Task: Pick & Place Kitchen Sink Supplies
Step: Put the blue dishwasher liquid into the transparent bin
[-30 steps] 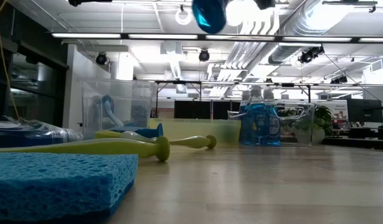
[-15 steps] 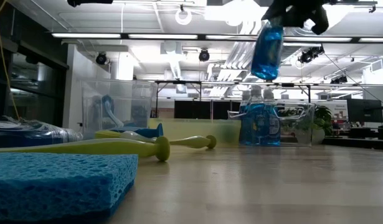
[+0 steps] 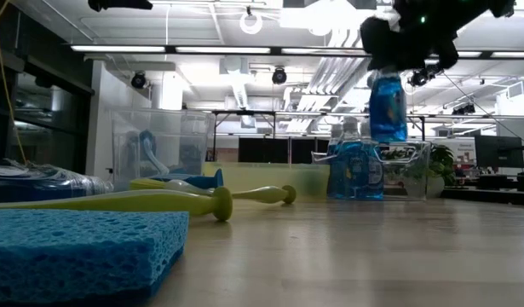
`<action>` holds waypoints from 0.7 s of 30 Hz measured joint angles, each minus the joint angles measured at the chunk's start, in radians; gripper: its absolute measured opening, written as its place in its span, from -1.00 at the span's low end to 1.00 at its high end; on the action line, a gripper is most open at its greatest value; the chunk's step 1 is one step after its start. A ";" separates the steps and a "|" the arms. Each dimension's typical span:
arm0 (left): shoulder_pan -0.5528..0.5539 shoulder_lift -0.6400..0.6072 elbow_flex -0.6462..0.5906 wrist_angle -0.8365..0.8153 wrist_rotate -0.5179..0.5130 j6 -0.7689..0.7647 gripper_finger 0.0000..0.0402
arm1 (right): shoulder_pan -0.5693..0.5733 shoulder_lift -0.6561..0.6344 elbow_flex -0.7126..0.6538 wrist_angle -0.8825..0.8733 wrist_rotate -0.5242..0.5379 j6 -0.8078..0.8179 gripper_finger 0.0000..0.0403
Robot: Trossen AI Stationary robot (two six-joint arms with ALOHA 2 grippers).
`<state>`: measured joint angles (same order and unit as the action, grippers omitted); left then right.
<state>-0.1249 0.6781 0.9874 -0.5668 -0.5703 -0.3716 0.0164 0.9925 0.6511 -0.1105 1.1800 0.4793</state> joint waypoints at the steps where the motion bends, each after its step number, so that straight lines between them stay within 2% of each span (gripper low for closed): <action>1: 0.000 0.000 0.000 -0.001 -0.004 0.000 0.87 | -0.016 0.001 0.000 -0.027 -0.002 0.017 -0.34; 5: 0.000 0.000 0.000 -0.001 -0.024 -0.016 0.87 | -0.078 0.001 0.000 -0.068 -0.026 -0.011 -0.33; 7: 0.000 0.000 0.000 -0.002 -0.025 -0.023 0.87 | -0.111 0.001 -0.002 -0.072 -0.081 -0.029 -0.34; 10: 0.000 0.000 0.000 -0.005 -0.031 -0.026 0.87 | -0.152 0.001 -0.042 0.008 -0.147 -0.070 -0.35; 21: 0.000 0.000 0.000 -0.005 -0.043 -0.031 0.87 | -0.249 0.002 -0.221 0.296 -0.205 -0.119 -0.34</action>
<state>-0.1246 0.6781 0.9878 -0.5716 -0.6136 -0.4023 -0.2322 0.9943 0.4298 0.1854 0.9749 0.3606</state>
